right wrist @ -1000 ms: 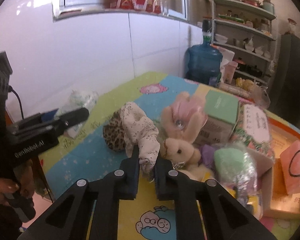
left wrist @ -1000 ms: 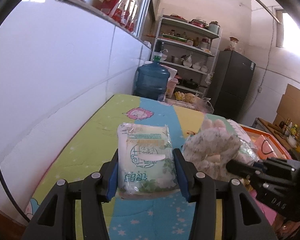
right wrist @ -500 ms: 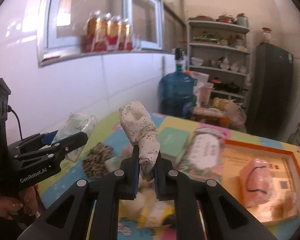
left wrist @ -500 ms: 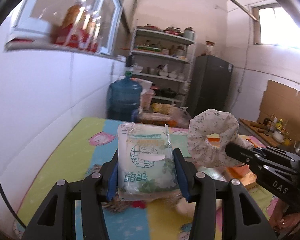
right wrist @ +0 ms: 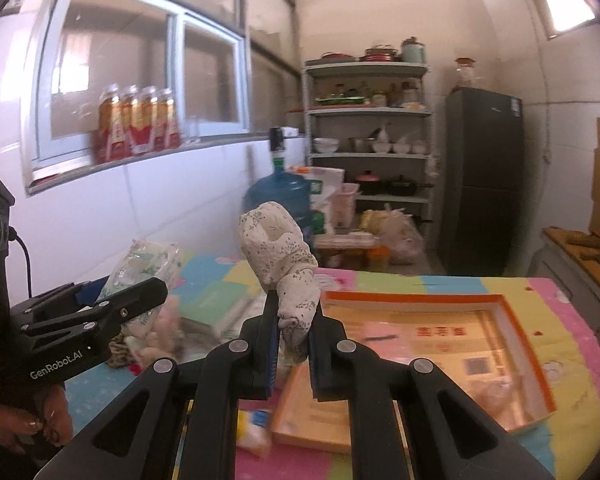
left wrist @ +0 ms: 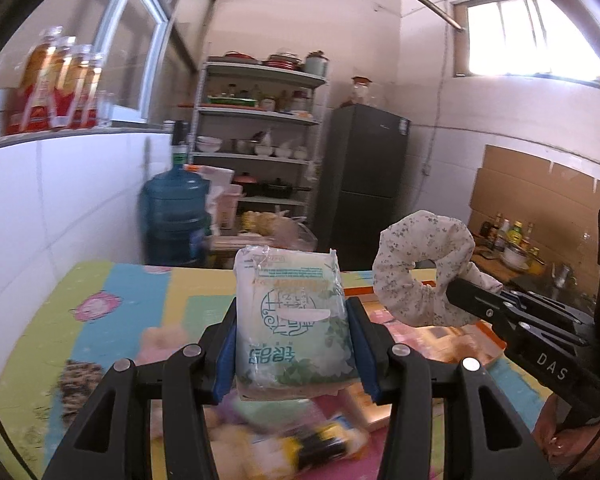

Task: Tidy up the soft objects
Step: 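Carry the tissue pack and scrunchie over the box with both tools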

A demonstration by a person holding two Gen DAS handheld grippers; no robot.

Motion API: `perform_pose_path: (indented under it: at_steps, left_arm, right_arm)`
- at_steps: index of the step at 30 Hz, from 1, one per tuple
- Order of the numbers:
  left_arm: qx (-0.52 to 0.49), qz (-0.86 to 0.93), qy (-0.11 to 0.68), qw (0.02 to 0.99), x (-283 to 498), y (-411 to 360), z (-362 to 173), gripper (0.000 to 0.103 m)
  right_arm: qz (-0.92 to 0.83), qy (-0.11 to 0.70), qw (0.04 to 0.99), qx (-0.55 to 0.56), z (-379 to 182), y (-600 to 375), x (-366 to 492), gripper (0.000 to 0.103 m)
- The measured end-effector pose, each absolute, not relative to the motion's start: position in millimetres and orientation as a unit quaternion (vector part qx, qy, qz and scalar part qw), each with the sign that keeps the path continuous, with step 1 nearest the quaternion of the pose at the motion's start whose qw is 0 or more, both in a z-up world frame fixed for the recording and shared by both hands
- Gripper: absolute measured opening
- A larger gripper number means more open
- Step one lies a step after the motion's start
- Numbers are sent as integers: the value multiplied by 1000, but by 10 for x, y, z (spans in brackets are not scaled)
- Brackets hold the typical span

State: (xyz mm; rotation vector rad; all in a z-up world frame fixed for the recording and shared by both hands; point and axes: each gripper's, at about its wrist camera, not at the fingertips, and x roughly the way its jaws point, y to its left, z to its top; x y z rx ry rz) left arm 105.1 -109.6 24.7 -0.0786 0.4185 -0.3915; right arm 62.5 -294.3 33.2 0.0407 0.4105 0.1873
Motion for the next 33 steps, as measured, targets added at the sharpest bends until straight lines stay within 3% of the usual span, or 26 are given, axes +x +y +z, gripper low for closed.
perform_pose_path:
  at_steps: [15, 33]
  left_arm:
    - [-14, -257, 231, 938, 1161, -2254, 119, 50]
    - [18, -292, 273, 917, 1406, -3187, -322, 50]
  right_arm:
    - [24, 208, 976, 59, 190, -4143, 491, 12]
    - [-10, 251, 962, 104, -244, -4893, 742, 12]
